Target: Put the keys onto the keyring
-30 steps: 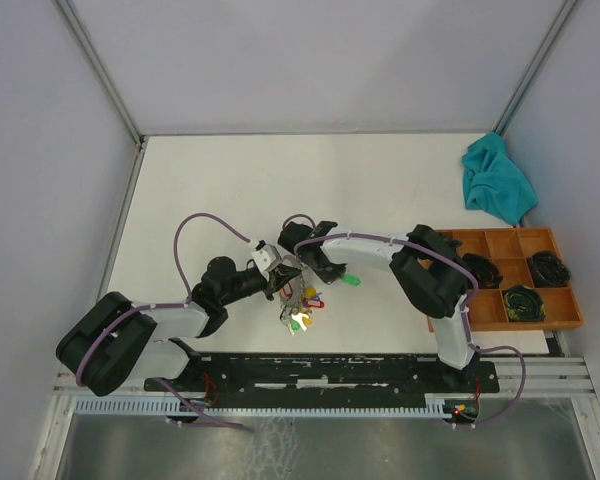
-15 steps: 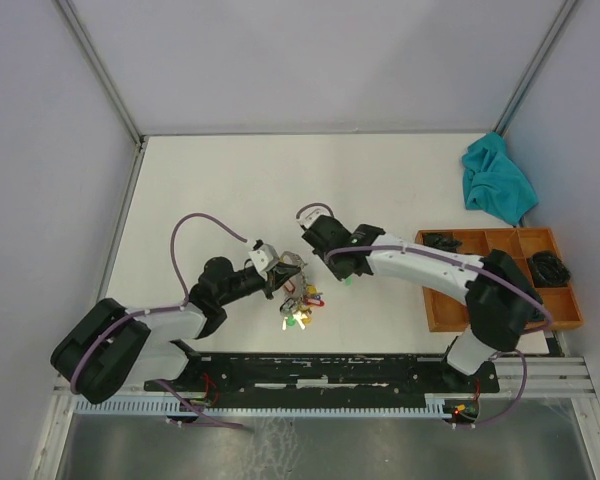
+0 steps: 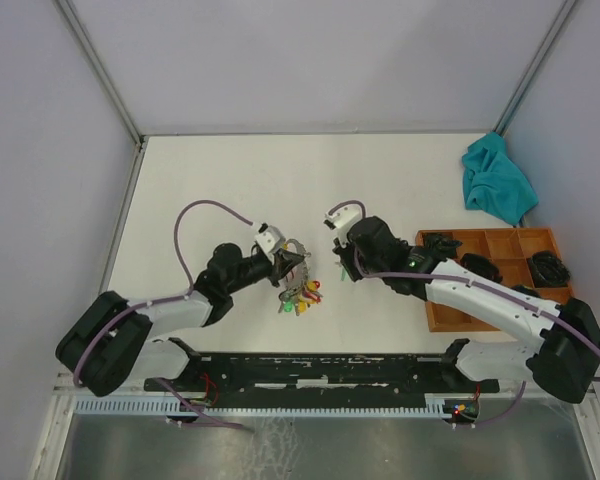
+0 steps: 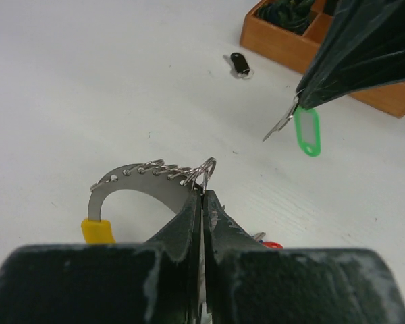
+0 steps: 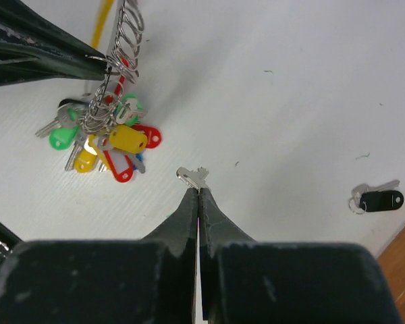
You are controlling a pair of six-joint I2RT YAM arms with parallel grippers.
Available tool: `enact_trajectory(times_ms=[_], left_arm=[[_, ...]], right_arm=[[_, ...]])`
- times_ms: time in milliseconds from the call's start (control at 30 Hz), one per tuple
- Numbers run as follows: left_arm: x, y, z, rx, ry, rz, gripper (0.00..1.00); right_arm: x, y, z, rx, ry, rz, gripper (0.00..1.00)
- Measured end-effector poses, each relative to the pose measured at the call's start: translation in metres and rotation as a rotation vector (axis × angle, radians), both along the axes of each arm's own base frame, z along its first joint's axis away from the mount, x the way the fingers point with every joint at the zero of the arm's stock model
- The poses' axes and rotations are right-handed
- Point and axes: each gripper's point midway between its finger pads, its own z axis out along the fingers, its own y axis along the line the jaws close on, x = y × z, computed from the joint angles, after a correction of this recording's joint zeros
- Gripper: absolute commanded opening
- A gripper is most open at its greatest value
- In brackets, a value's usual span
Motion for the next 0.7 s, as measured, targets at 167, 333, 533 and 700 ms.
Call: enact_trajectory(times_ms=[167, 333, 533, 700], left_arm=[[0.035, -0.02, -0.038, 0.08, 0.252, 0.066, 0.03], [0.027, -0.018, -0.084, 0.156, 0.427, 0.079, 0.03], [0.018, -0.005, -0.088, 0.19, 0.423, 0.097, 0.03], [0.011, -0.002, -0.066, 0.163, 0.317, 0.069, 0.03]], right_arm=[[0.017, -0.018, -0.004, 0.04, 0.109, -0.061, 0.01], [0.008, -0.016, -0.018, 0.059, 0.212, -0.049, 0.0], [-0.006, -0.021, -0.038, 0.016, 0.306, -0.044, 0.0], [-0.014, -0.036, -0.076, -0.144, 0.436, -0.092, 0.0]])
